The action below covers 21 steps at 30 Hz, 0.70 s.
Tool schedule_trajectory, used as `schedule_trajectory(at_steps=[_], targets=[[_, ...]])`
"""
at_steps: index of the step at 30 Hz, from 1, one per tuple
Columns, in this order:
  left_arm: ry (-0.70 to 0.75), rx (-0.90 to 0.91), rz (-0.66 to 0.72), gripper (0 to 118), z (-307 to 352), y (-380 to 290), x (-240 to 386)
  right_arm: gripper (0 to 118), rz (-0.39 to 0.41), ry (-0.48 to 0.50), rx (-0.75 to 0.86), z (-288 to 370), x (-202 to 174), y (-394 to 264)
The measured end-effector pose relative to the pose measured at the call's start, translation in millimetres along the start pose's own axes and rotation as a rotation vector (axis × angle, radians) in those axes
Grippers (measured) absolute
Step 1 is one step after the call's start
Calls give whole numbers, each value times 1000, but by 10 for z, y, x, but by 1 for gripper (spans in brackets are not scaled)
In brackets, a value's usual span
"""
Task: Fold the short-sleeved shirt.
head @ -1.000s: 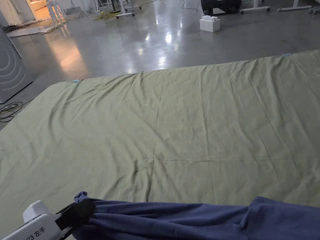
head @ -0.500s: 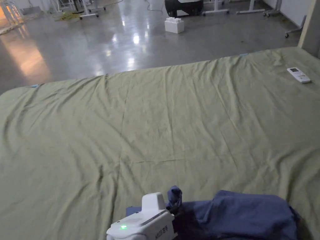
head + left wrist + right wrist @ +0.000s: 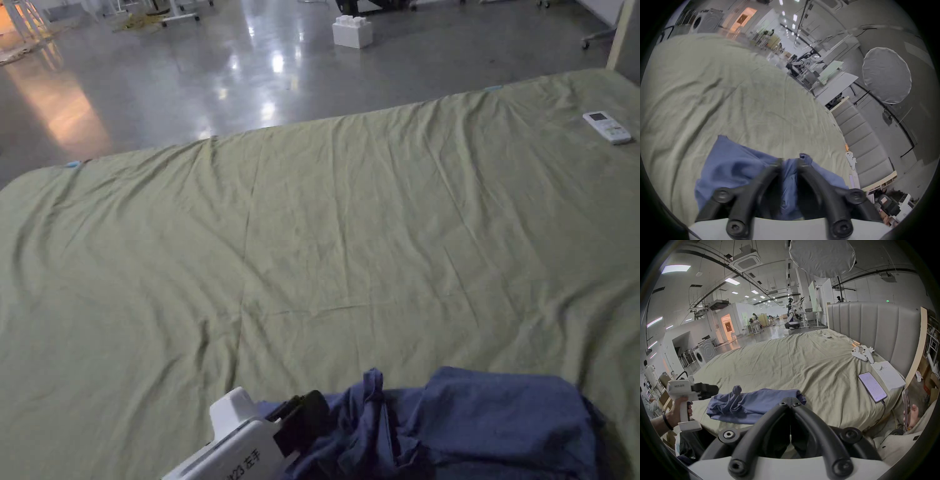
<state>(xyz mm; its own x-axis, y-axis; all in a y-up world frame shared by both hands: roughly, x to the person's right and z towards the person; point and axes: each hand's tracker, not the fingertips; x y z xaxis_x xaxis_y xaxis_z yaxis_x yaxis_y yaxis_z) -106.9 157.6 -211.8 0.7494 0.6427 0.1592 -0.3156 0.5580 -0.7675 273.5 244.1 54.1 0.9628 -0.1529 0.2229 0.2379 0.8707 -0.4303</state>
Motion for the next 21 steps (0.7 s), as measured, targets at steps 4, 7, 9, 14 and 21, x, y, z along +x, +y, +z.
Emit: schedule_trajectory(at_steps=[4, 7, 9, 14, 21], targets=[[-19, -196, -45, 10, -588, -279, 66, 0, -11, 0, -11, 20, 5, -54], [45, -161, -191, 7, -734, -541, 179, 0, -24, -9, -20, 28, 19, -69], [50, -187, -213, 8, -644, -481, 235, 0, -17, -15, -22, 37, 21, -64], [-51, -8, -110, 70, 23, -92, -1, 0, -7, 6, -27, -49, -1, -32], [106, -5, 184, 100, 506, 148, -1005, 0, 1, 61, -39, -147, -185, 11]])
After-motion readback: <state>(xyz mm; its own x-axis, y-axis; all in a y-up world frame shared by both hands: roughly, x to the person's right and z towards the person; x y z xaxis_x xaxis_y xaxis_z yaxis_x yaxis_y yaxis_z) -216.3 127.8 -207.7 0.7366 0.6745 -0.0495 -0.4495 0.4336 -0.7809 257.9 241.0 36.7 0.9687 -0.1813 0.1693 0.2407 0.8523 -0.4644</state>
